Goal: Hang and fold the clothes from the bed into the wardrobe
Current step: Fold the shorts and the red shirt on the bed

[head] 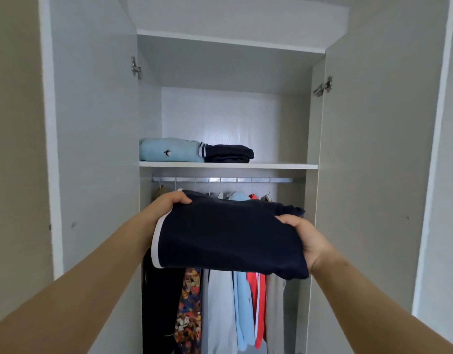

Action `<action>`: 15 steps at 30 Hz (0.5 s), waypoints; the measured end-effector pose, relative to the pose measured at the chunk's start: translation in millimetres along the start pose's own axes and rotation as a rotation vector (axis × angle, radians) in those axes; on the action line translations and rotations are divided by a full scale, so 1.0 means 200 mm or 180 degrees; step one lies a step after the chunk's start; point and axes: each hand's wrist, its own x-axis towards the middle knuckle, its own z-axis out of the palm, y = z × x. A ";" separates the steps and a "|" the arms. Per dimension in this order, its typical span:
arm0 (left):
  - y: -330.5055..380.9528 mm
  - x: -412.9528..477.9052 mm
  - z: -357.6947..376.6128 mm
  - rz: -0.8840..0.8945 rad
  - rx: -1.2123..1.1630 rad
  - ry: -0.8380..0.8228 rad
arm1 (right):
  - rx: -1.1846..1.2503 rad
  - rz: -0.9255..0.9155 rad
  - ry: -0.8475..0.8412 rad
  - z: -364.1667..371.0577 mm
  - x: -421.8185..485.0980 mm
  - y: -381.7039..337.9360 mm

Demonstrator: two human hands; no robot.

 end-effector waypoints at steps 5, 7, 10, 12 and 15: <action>0.04 0.40 0.02 0.0053 -0.0038 -0.0108 | 0.0232 -0.0156 -0.0361 -0.04 0.37 -0.13; 0.07 0.56 0.04 -0.0035 0.0168 -0.0114 | 0.0224 -0.0306 -0.0453 -0.07 0.53 -0.22; 0.13 0.78 0.09 -0.0204 0.0589 -0.0223 | 0.0155 -0.0561 -0.0648 -0.12 0.77 -0.38; 0.20 0.94 0.14 -0.0051 0.0637 -0.0269 | 0.0073 -0.0644 -0.0824 -0.13 0.92 -0.50; 0.34 1.18 0.21 0.0243 0.0469 -0.0195 | -0.0017 -0.0837 -0.0919 -0.15 1.15 -0.73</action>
